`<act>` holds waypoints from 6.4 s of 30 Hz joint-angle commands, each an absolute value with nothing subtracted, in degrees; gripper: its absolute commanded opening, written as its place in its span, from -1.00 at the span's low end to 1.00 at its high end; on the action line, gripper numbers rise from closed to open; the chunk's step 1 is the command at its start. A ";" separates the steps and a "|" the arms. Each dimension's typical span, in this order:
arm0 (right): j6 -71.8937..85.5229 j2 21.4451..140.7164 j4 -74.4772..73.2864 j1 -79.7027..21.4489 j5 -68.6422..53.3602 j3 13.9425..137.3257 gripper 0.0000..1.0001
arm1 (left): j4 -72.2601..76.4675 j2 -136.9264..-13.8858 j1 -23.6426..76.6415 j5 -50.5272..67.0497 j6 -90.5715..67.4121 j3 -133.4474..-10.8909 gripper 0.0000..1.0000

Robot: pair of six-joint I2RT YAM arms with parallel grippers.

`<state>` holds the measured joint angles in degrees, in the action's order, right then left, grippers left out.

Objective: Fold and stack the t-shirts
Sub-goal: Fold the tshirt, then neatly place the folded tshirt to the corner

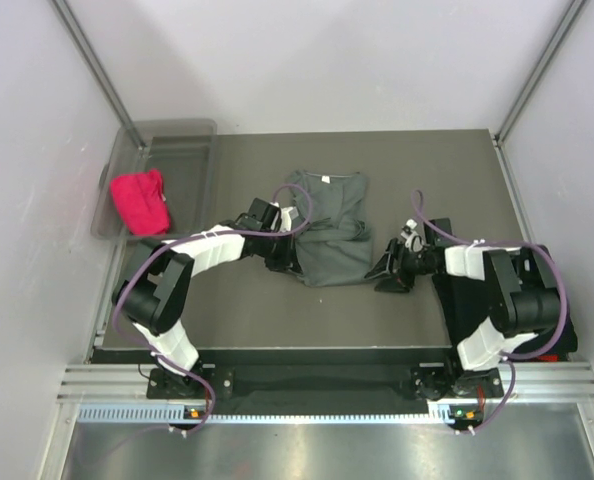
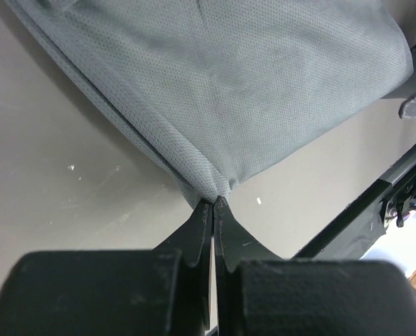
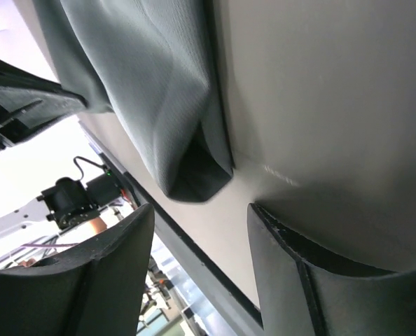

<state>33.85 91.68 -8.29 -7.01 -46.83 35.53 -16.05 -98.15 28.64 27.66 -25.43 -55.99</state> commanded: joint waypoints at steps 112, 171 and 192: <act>22.94 132.45 4.40 -7.91 -39.03 104.67 -0.94 | -8.61 -133.24 13.45 22.33 -24.17 -114.08 -1.00; 22.49 143.70 -7.39 -6.59 -57.39 107.76 0.62 | 1.67 -129.90 14.33 37.79 -35.24 -91.94 0.00; 32.17 146.87 -0.44 -10.72 -60.91 104.50 -0.38 | 2.46 -129.38 14.24 36.56 -35.51 -89.03 -0.12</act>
<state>31.86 144.66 -0.36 -8.47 -60.53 105.45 0.16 -129.91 14.44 37.54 -35.90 -90.08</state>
